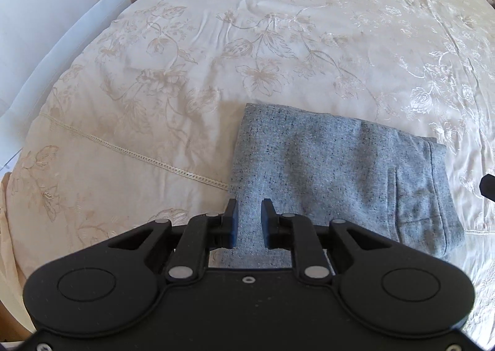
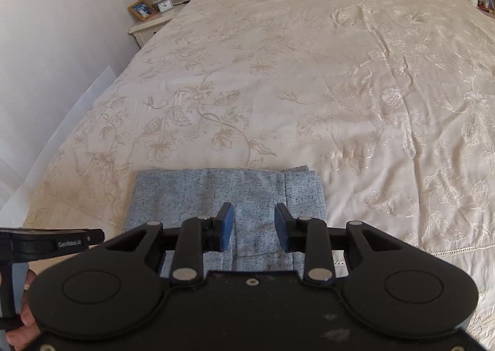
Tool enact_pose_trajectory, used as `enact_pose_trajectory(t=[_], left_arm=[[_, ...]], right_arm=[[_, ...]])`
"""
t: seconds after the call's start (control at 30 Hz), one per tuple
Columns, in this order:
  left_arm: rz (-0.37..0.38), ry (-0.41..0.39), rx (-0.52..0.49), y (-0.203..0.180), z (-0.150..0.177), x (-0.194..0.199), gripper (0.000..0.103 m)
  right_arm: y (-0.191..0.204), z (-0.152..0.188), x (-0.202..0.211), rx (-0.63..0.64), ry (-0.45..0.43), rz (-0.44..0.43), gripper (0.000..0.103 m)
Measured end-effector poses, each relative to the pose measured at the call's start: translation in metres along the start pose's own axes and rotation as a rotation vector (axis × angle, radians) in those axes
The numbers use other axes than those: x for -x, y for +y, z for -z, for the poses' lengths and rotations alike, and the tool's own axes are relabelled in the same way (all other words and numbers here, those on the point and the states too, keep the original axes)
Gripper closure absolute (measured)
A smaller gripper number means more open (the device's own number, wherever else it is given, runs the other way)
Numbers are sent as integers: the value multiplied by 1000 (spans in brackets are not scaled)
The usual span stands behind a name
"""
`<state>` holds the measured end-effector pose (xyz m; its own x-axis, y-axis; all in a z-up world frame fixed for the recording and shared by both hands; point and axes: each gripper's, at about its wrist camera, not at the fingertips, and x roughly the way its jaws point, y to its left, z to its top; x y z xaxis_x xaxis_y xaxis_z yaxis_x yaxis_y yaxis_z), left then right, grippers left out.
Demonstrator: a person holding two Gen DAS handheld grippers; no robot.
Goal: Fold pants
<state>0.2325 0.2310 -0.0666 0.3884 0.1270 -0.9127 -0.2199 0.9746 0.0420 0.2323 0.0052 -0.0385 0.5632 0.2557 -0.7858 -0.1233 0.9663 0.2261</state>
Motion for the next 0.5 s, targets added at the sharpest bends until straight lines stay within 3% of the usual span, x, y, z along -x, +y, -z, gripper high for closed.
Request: enact_pose_trajectory(t=[0.17, 0.5], left_arm=[[14, -8, 41, -12, 18, 24, 79], [-29, -21, 56, -35, 58, 62, 78]], right_arm=[[8, 16, 23, 33, -6, -39, 70], [6, 48, 65, 62, -14, -74, 69]])
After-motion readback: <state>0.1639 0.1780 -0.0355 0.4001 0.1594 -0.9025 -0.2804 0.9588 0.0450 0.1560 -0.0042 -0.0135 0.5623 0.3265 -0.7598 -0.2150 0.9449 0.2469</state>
